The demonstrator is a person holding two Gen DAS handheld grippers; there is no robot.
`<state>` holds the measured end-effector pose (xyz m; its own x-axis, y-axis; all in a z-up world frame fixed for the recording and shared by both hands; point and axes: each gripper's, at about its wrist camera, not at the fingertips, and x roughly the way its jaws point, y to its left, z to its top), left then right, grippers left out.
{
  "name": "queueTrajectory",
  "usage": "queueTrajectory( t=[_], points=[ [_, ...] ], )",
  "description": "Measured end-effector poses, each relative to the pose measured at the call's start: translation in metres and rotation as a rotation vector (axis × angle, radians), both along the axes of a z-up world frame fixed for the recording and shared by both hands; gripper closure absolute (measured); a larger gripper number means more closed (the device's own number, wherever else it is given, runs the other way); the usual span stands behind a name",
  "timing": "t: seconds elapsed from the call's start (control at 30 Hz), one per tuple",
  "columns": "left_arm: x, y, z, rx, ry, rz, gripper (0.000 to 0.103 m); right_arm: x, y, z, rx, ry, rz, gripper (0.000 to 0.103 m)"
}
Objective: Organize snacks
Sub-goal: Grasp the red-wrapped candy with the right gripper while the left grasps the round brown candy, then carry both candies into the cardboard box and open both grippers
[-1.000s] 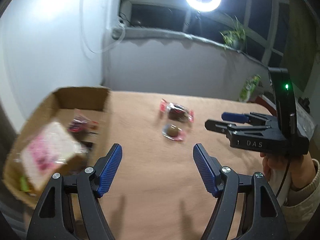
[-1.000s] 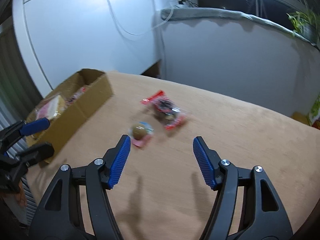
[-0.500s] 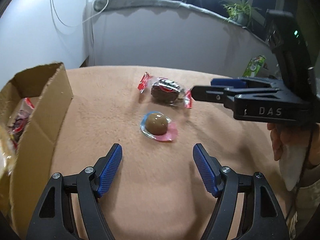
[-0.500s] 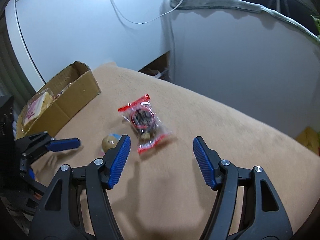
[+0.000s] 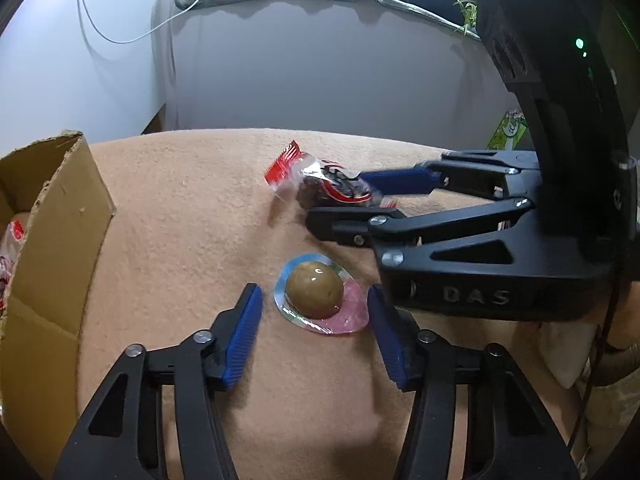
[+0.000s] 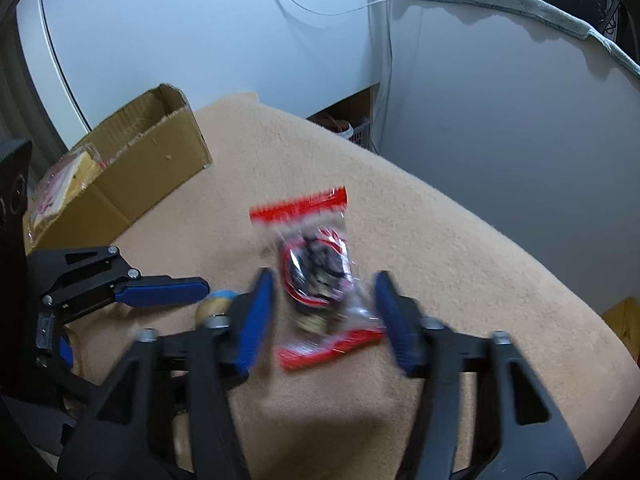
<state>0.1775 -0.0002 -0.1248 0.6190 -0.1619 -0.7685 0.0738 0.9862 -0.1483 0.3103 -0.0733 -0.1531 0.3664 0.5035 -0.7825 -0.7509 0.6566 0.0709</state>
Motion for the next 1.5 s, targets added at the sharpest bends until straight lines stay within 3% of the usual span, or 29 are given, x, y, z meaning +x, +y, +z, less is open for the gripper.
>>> queueTrajectory(
  t=[0.07,0.4,0.9,1.2,1.5],
  points=[
    [0.0,0.001,0.0,0.01,-0.002,0.012,0.061,-0.001,-0.001,0.0,0.001,0.002,-0.001,0.06],
    [0.001,0.006,-0.002,-0.012,-0.015,0.021,0.069,-0.016,-0.024,0.007,0.022,-0.013,-0.094,0.068],
    [-0.004,-0.002,0.003,-0.007,-0.05,-0.035,0.077,-0.077,-0.077,0.024,0.1,-0.049,-0.248,0.069],
    [-0.026,-0.014,0.03,-0.011,-0.134,-0.076,0.077,-0.103,-0.1,0.031,0.13,-0.069,-0.328,0.069],
    [-0.065,-0.013,0.074,-0.011,-0.246,-0.09,0.077,-0.128,-0.096,0.065,0.162,-0.143,-0.327,0.069]
  ],
)
